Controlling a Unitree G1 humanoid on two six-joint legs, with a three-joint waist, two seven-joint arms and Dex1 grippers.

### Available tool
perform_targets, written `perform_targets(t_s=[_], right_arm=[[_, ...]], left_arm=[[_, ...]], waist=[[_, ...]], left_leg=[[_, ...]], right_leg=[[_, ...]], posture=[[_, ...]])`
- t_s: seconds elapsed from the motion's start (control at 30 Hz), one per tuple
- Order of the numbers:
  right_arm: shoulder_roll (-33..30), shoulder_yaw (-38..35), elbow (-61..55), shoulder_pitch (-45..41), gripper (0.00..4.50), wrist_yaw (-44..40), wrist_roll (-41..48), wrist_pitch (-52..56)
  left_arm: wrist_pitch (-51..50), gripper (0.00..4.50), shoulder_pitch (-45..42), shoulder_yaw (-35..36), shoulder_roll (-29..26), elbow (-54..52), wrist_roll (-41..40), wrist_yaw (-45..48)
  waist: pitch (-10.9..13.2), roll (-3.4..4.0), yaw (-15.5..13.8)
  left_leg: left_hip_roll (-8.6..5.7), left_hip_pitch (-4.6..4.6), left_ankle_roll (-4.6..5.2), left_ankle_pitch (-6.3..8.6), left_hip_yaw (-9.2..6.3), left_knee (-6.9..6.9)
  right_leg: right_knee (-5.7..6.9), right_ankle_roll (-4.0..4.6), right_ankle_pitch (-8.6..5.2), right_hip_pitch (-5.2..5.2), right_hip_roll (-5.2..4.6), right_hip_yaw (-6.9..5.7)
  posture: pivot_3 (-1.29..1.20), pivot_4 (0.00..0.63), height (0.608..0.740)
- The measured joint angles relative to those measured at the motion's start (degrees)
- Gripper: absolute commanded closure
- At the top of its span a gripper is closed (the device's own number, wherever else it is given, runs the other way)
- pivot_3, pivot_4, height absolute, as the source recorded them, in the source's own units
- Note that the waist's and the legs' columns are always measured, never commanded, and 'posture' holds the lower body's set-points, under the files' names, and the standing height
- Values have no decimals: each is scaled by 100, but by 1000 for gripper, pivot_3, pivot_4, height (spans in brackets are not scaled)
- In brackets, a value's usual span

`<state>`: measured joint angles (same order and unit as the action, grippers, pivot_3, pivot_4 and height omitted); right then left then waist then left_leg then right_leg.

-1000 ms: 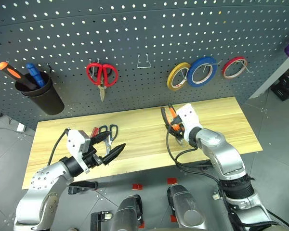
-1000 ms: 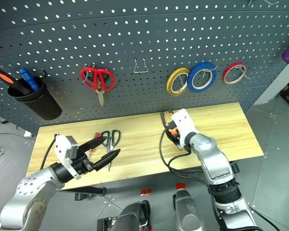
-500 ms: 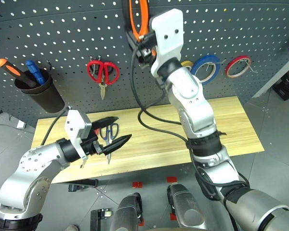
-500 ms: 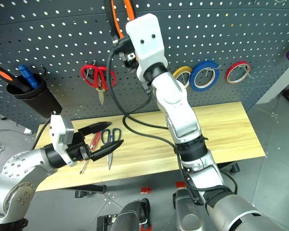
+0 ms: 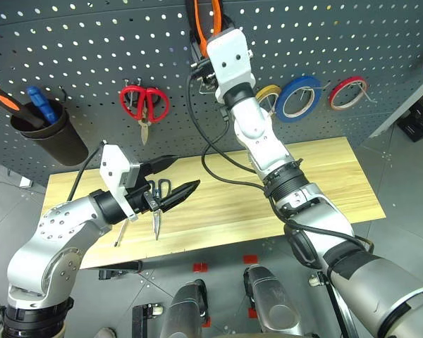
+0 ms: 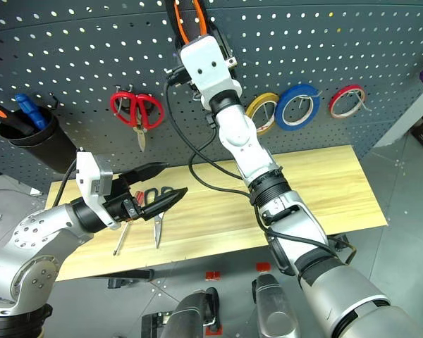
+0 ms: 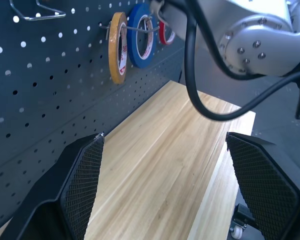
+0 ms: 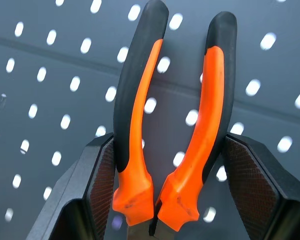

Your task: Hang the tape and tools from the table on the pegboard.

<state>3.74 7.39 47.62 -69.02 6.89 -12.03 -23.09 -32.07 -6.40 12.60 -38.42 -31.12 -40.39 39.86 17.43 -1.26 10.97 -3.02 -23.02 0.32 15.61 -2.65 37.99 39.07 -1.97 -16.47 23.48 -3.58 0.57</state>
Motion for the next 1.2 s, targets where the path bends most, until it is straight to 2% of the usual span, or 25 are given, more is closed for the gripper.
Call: perform_targets(t_s=[0.17,0.37,0.47,0.53,0.7,0.83,0.87,0.9,1.0,1.2], right_arm=[[32,163,-44,580,1574,-32,-103,9],[94,168,-501,760,1601,-234,-46,371],[139,89,-855,912,623,-580,202,738],[174,68,-1060,1165,28,-900,424,1090],[45,217,-2181,1908,7,-1788,711,2461],[-130,351,-3131,2353,7,-2403,966,3444],[-278,414,-3591,2529,7,-2681,1146,3807],[-689,750,-4611,3033,7,-3394,1565,4427],[-1347,1331,-5757,3687,7,-4333,2127,5478],[-2042,1863,-6787,3896,7,-4995,2530,6464]], left_arm=[[0,384,124,5,111,8,13,-111],[148,384,124,12,367,292,399,-501],[170,384,103,12,467,458,587,-722],[126,40,106,11,519,584,705,-919],[-33,18,193,-18,712,684,1096,-1486],[-556,18,226,-75,844,838,1409,-2164],[-792,18,173,-123,928,859,1492,-2401],[-1149,18,154,-111,1155,919,1691,-2881],[-1679,18,154,-154,1438,1243,2005,-3467],[-1927,18,-131,-212,1951,2012,2399,-4000]], waist=[[47,0,-43],[48,-1,-57],[47,-1,-72],[47,-2,-78],[47,-2,-138],[46,-3,-160],[46,-2,-168],[45,-5,-212],[47,-8,-259],[51,-18,-287]], left_leg=[[19,-1,-5,-2,3,1],[49,0,-23,-8,14,-1],[55,2,-5,3,14,-1],[57,2,-4,3,15,0],[58,0,-5,4,15,2],[58,0,-5,4,16,3],[58,1,-6,3,15,0],[60,-1,-7,5,10,0],[59,-7,-9,8,14,5],[64,-2,-14,4,3,10]], right_leg=[[-1,3,2,0,15,-2],[-7,7,4,2,42,1],[-6,10,5,1,46,0],[-5,16,9,1,48,0],[-6,19,12,4,48,1],[-3,20,13,7,49,1],[-2,23,16,9,49,0],[-7,23,16,5,51,-4],[-11,23,16,9,50,-1],[-2,27,29,6,54,-15]], posture=[[-197,343,740],[-208,332,740],[-214,323,740],[-215,321,740],[-220,317,740],[-234,319,740],[-238,324,740],[-241,325,740],[-243,326,740],[-253,327,740]])
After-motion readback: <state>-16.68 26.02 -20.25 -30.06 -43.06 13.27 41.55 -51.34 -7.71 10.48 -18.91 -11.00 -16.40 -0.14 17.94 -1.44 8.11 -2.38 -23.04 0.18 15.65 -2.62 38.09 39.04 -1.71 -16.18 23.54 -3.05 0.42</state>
